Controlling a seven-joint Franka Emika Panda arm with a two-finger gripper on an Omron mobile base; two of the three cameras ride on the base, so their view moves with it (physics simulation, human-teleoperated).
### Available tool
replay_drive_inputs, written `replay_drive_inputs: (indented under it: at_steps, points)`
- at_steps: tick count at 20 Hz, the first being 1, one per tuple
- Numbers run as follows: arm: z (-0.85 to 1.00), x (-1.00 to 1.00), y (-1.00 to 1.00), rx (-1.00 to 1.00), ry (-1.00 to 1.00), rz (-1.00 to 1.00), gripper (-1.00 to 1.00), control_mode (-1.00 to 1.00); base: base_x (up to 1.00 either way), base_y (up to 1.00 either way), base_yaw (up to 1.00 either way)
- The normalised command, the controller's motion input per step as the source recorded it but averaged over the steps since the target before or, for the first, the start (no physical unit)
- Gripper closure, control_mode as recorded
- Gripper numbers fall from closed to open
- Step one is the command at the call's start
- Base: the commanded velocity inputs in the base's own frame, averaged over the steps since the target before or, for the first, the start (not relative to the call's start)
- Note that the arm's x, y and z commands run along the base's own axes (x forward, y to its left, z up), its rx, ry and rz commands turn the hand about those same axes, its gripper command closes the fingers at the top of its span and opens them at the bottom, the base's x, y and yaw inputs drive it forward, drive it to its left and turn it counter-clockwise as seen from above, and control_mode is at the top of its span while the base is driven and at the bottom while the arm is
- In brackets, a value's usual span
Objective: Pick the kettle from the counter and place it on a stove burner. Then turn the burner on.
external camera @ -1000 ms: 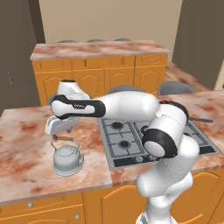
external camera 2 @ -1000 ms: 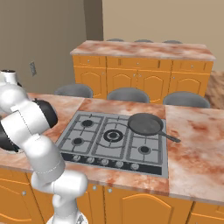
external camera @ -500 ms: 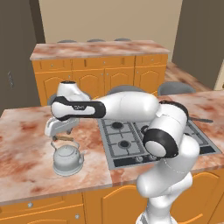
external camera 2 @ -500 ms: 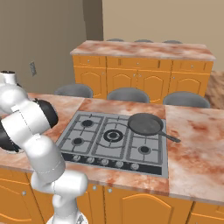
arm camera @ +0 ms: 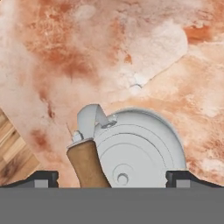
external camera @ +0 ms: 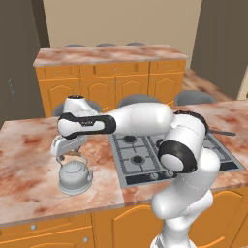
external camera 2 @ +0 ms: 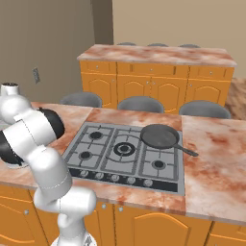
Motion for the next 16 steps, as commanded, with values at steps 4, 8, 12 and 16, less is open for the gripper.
replay_drive_inputs:
  at_steps: [4,8,12,16]
  points:
    - [0.00,0.00,0.00,0.00,0.00,0.00,1.00,-1.00,0.00,0.00,0.00]
    - [0.06,0.00,0.00,0.00,0.00,0.00,1.00,-1.00,0.00,0.00,0.00]
    - [0.50,-0.01,0.00,0.00,-0.07,-0.05,1.00,-1.00,0.00,0.00,0.00]
    - [0.59,-0.09,-0.10,0.00,-0.10,-0.19,1.00,-1.00,0.00,0.00,0.00]
